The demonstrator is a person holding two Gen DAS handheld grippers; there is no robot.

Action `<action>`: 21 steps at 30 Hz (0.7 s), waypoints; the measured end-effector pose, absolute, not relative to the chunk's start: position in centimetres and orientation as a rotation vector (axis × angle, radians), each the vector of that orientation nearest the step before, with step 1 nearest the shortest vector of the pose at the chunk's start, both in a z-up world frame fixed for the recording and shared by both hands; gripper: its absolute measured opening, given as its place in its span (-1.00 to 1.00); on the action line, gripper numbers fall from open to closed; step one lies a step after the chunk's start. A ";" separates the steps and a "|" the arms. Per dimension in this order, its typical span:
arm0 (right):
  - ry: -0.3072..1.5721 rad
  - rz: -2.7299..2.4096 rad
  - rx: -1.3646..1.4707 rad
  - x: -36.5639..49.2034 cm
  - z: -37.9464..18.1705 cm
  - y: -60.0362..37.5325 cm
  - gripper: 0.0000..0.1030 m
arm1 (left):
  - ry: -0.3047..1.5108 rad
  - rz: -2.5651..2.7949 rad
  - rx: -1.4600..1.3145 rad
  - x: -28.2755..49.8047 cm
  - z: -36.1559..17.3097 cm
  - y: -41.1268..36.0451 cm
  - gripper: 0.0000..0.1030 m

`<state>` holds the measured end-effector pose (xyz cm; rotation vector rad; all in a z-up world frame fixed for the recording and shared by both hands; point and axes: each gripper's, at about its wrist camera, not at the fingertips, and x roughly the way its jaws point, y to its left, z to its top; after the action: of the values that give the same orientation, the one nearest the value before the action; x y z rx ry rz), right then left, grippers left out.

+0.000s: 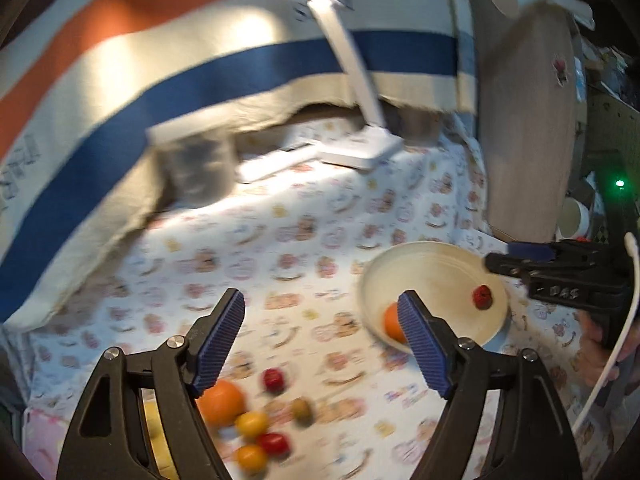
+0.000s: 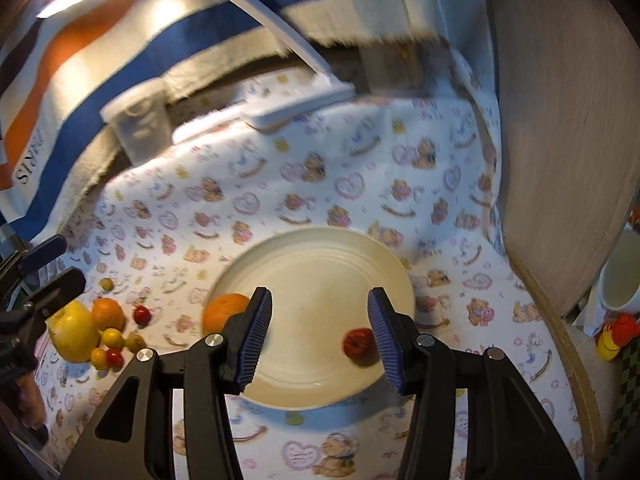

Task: Organize fruits
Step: 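Carry both fruits to the cream plate and open both tools to release, then move the left tool to the pomelo while the right tool approaches the brown fruit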

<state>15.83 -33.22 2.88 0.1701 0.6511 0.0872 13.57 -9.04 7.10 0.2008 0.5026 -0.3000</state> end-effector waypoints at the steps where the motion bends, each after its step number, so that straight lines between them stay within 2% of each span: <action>1: 0.635 0.094 0.168 15.4 3.4 -32.9 0.02 | 0.487 -0.273 0.191 13.1 7.5 -8.0 0.51; 4: 0.595 0.106 0.164 14.3 4.7 -32.0 0.10 | 0.438 -0.227 0.150 11.7 8.6 -5.2 0.56; 6: 0.574 0.114 0.162 13.8 5.5 -31.4 0.15 | 0.394 -0.195 0.119 10.5 9.4 -3.5 0.72; 12: 0.510 0.159 0.149 12.3 8.0 -28.5 0.26 | 0.287 -0.115 0.077 7.6 11.0 0.1 0.89; 14: 0.479 0.177 0.129 12.0 8.8 -27.0 0.34 | 0.254 -0.083 0.068 7.0 11.0 0.9 0.89; 21: 0.467 0.231 0.125 12.6 9.9 -23.2 0.35 | 0.264 -0.027 0.002 7.4 9.1 4.0 0.90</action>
<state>12.55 -23.15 9.88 0.1254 0.4674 0.2311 7.37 4.03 9.06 0.0017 0.2641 -0.0270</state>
